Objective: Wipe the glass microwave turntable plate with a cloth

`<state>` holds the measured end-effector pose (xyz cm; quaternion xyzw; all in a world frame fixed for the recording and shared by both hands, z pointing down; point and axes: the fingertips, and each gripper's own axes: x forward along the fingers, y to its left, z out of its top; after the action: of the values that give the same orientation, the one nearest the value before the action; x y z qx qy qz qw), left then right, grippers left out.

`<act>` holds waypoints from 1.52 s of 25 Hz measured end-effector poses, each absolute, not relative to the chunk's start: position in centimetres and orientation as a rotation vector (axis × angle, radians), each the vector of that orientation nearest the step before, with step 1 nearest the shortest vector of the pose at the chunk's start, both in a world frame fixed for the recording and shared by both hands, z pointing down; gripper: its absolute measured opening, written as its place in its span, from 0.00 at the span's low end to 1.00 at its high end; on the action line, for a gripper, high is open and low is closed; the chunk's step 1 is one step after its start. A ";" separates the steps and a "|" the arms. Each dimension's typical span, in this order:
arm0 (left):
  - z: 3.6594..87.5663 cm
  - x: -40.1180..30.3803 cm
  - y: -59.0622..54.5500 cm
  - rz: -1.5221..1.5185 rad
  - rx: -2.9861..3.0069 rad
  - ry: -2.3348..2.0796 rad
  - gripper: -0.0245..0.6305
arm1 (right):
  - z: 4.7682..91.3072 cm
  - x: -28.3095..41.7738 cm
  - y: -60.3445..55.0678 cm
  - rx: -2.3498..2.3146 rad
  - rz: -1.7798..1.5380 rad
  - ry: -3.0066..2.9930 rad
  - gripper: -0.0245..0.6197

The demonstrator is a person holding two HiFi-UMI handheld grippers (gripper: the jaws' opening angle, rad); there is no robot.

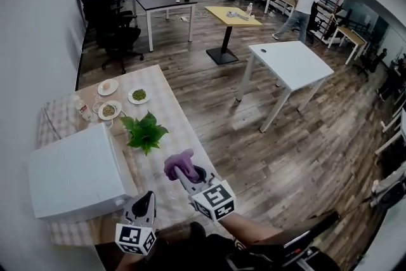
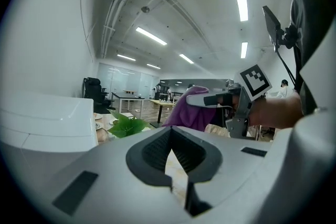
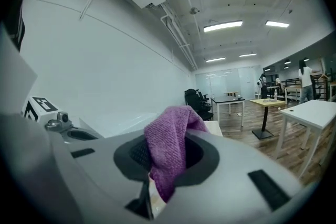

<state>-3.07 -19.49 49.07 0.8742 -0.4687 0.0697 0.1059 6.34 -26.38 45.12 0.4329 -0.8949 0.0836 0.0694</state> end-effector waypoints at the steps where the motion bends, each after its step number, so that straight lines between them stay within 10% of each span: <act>1: 49.5 -3.0 -19.5 0.216 2.566 -1.388 0.05 | 45.6 6.3 -26.5 1.284 0.253 -2.696 0.14; 38: 72.4 -6.1 -16.6 0.590 2.029 -1.429 0.05 | 68.6 -4.6 -27.0 0.640 0.436 -2.530 0.14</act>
<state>-6.12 -16.62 72.39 0.7609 -0.5360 0.2214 0.2909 -4.61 -26.96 68.64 0.2345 -0.9270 0.1598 0.2453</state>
